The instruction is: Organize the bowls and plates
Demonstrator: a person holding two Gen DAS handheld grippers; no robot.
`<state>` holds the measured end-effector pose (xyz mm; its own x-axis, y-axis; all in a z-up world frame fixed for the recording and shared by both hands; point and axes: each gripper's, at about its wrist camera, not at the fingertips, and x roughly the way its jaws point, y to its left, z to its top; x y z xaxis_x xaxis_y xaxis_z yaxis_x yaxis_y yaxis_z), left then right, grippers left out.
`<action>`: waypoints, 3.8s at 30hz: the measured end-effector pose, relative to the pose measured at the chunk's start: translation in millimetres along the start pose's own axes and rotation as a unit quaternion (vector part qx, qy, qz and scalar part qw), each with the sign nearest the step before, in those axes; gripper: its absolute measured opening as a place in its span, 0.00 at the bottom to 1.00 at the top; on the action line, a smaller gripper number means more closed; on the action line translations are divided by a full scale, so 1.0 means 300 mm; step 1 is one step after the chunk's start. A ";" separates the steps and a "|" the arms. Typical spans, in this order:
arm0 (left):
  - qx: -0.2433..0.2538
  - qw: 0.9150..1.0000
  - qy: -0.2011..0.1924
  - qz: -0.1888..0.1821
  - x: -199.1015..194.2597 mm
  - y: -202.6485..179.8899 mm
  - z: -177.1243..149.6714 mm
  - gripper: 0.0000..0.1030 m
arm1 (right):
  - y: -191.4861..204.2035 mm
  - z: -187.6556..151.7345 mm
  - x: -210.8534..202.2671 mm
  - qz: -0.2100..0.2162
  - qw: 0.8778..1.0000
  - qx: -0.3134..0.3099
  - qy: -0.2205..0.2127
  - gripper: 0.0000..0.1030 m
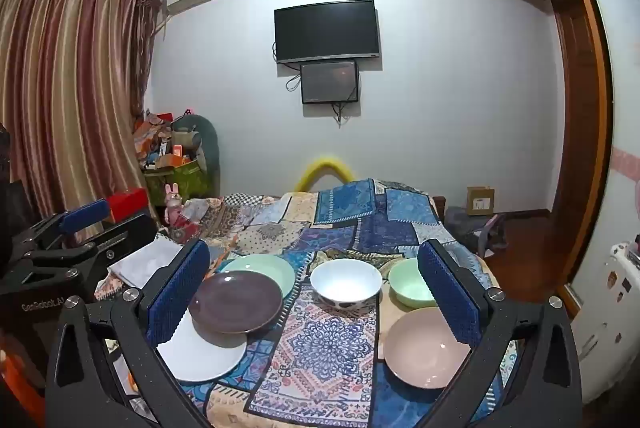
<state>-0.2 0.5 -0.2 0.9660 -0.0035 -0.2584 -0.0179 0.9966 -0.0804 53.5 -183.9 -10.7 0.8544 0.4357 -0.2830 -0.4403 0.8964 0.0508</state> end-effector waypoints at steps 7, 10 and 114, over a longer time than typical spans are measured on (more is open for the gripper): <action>0.004 1.000 0.002 0.002 0.006 -0.003 -0.005 1.00 | -0.001 -0.001 0.005 0.001 1.000 0.004 0.004 1.00; 0.006 1.000 0.002 0.007 0.031 0.007 -0.015 1.00 | -0.001 -0.001 0.008 0.001 1.000 0.005 0.005 1.00; -0.045 0.989 0.139 0.029 0.354 0.333 -0.093 0.87 | 0.046 -0.104 0.385 0.046 0.994 0.009 0.102 1.00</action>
<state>93.3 97.4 -62.4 0.8549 0.0186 -0.5185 -0.1060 0.9845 -0.1394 137.5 -123.7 -72.5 0.7364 0.4916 -0.4648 -0.5066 0.8560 0.1027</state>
